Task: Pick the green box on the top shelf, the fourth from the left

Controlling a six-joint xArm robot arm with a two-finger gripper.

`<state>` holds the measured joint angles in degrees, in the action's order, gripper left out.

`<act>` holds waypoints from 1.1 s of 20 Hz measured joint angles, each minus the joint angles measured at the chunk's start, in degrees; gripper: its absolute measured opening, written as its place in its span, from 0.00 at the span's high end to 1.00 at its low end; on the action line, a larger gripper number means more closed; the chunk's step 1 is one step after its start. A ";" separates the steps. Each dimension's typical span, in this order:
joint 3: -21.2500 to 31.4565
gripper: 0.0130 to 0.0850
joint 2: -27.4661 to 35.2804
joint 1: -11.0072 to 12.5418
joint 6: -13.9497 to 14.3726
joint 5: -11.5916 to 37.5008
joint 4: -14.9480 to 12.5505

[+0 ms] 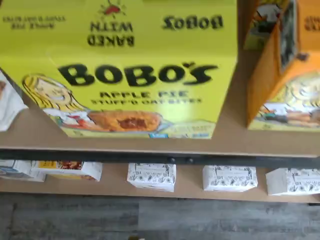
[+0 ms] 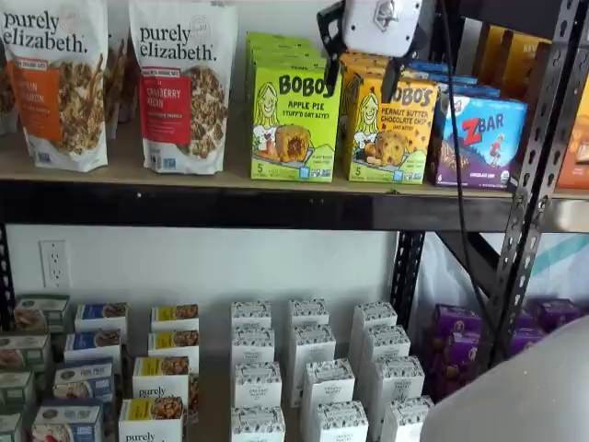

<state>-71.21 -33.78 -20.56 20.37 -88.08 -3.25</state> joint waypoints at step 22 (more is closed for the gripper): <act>-15.06 0.00 16.24 0.50 -0.39 -0.18 1.45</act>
<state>-86.27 -17.53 -20.06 19.99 -88.26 -1.80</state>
